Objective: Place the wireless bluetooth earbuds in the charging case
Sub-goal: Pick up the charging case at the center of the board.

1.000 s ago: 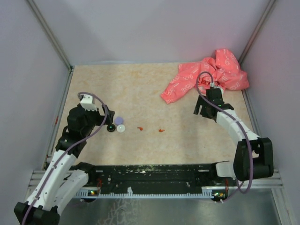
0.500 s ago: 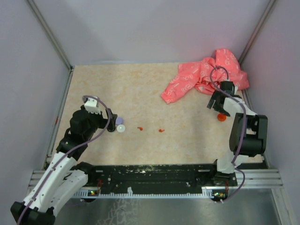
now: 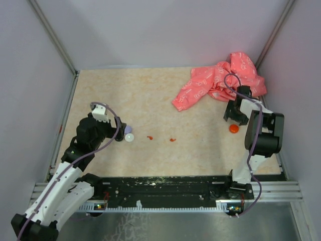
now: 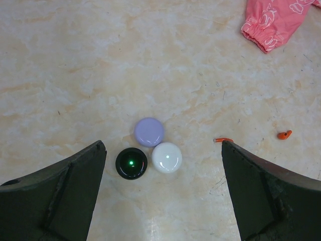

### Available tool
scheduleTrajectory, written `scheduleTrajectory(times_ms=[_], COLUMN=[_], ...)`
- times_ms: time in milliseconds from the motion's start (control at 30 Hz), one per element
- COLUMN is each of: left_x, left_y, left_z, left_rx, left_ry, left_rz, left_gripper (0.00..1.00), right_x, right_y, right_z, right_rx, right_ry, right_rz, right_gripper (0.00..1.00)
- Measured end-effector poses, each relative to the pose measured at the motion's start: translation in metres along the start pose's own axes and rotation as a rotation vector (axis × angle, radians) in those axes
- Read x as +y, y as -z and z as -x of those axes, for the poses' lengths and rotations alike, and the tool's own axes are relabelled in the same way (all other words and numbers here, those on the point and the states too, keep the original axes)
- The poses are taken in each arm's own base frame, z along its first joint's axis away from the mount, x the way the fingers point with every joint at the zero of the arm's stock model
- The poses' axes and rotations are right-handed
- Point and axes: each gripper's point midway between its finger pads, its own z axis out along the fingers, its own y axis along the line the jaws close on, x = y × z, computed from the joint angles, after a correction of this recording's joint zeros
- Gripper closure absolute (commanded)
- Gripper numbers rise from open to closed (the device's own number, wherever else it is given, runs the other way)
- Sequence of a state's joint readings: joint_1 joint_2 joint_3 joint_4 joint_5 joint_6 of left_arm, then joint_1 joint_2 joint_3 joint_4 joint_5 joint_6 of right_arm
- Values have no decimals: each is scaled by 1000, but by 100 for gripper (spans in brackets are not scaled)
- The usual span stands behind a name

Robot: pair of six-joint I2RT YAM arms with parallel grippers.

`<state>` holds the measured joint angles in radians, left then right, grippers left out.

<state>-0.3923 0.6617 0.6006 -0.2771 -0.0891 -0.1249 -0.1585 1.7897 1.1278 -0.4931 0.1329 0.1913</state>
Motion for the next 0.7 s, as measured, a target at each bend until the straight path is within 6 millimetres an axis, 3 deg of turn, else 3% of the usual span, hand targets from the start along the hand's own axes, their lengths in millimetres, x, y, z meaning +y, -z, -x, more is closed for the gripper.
scheduleTrajectory(times_ms=[333, 700], left_x=[0, 0], left_y=[-2, -4], left_z=[-3, -6], left_rx=[13, 26], left_ry=[-6, -13], left_rz=[0, 0], left_gripper=[0, 0], right_x=[-4, 14], right_y=[7, 21], right_z=[-15, -44], right_rx=[63, 155], right_ry=[87, 100], right_rz=[10, 141], right_gripper=[30, 30])
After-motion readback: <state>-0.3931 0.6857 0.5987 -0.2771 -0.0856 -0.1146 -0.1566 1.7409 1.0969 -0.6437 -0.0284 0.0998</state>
